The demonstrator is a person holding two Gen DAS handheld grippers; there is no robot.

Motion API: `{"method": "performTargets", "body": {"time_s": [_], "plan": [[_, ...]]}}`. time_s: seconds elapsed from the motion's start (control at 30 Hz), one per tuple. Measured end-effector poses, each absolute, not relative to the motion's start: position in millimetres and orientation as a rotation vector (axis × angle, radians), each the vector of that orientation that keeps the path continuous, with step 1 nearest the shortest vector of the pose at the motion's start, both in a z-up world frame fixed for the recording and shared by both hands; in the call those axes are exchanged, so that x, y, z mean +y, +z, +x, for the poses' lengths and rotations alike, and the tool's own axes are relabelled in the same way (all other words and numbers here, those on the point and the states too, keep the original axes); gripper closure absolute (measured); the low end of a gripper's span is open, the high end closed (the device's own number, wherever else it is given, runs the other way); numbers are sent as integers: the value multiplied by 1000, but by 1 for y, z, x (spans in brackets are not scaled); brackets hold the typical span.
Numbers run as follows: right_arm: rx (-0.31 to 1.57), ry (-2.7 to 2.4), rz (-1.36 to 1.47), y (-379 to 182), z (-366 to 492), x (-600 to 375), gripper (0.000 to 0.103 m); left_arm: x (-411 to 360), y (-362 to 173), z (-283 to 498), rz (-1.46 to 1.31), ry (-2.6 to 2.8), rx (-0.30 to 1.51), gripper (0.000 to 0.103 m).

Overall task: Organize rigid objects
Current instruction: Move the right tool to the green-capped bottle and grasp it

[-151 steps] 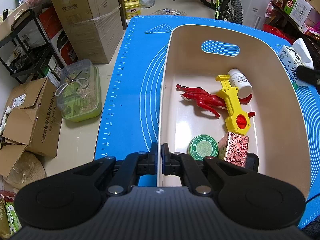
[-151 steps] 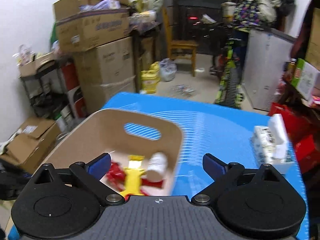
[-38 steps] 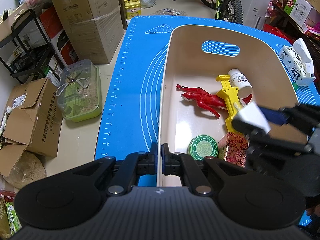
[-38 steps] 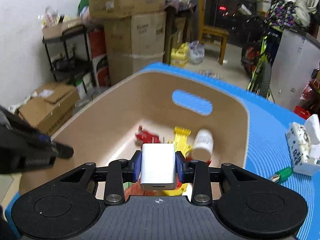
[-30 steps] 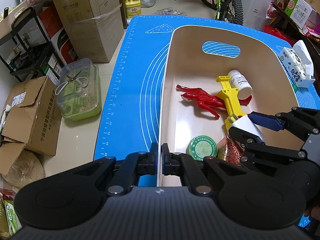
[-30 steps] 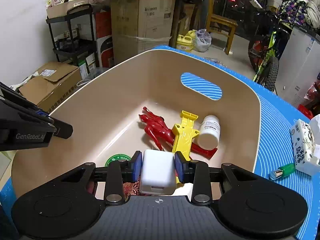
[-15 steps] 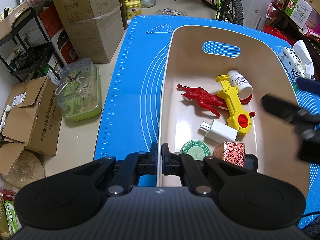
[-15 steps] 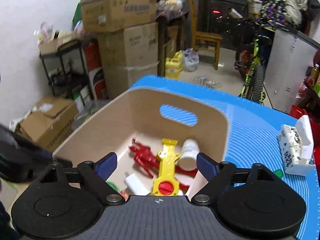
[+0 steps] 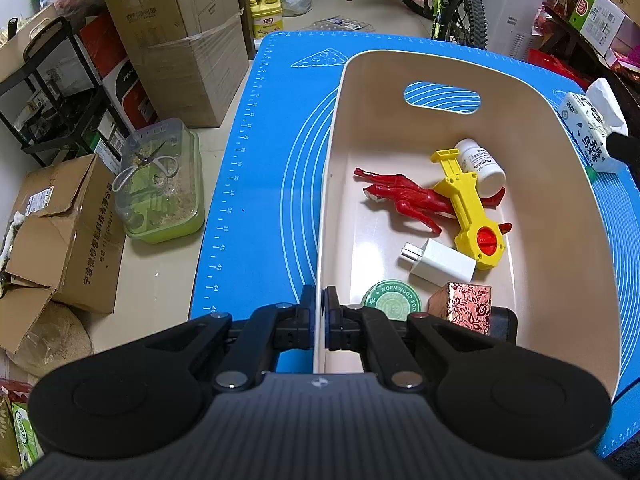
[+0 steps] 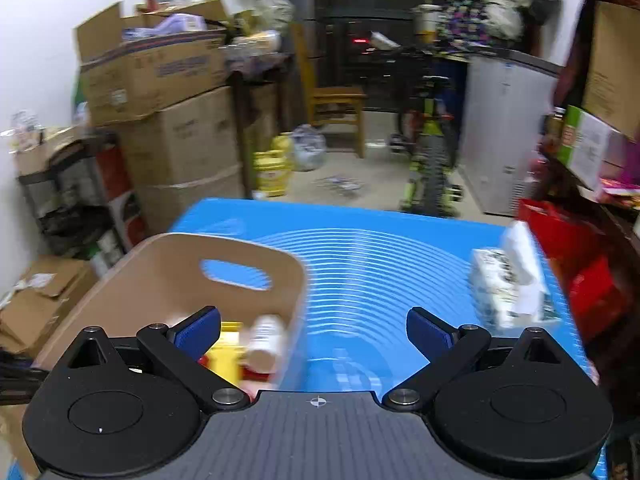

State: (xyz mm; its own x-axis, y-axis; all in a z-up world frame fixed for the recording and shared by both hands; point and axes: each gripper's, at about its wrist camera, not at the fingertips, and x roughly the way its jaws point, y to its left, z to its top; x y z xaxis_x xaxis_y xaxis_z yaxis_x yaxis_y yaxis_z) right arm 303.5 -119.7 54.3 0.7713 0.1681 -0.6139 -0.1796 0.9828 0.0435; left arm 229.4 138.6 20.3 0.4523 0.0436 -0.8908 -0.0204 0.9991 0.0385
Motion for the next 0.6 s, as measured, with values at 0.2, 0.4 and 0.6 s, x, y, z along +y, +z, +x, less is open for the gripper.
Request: {"method": "performTargets", "body": {"time_s": [0.2,0.4,0.6], "plan": [[703,104,-4,26,321,-157,4,139,21,230,24,41,1100,97],[750,97,-34,-6,338,-176,4,138,21,230,25,44,1101,97],[785,74,-62,-35,353,-185,4,138,21,230,25,43,1101,97]]}}
